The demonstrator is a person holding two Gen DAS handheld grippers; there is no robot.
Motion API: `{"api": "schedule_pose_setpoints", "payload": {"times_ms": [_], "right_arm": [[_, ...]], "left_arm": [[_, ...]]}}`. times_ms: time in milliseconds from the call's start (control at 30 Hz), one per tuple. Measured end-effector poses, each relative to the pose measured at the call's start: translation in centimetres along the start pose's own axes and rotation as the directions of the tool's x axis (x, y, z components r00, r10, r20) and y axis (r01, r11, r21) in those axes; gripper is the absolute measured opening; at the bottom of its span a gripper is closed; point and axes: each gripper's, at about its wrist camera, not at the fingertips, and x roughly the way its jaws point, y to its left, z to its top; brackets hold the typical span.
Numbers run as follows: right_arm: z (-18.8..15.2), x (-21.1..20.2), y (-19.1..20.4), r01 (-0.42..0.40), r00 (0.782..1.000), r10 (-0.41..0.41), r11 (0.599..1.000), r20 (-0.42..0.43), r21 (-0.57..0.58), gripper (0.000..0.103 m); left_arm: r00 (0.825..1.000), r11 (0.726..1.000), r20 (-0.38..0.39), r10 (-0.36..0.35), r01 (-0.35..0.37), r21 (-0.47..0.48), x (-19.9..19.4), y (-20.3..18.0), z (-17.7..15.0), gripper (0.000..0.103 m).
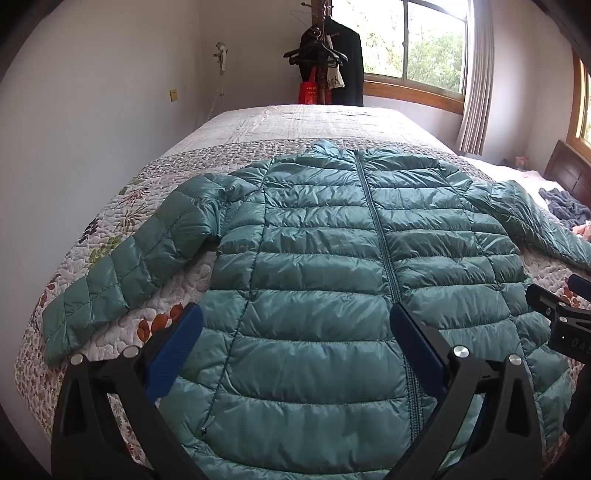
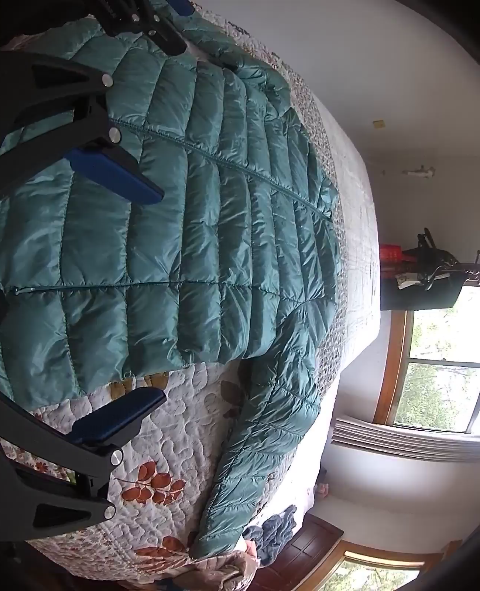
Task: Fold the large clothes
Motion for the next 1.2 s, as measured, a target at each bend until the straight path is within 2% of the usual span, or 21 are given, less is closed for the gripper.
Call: {"api": "schedule_pose_setpoints", "payload": {"times_ms": [500,1200], "right_arm": [[-0.5,0.9,-0.2,-0.031,0.999,0.031,1.0,-0.038,0.006,0.099],[-0.5,1.2,-0.7,0.005,0.999,-0.005,1.0,-0.035,0.017,0.099]], "left_arm": [[1.0,1.0,-0.002,0.004,-0.004,-0.001,0.2,0.1,0.1,0.1],[1.0,1.0,-0.001,0.006,-0.006,-0.002,0.2,0.1,0.1,0.1]]}}
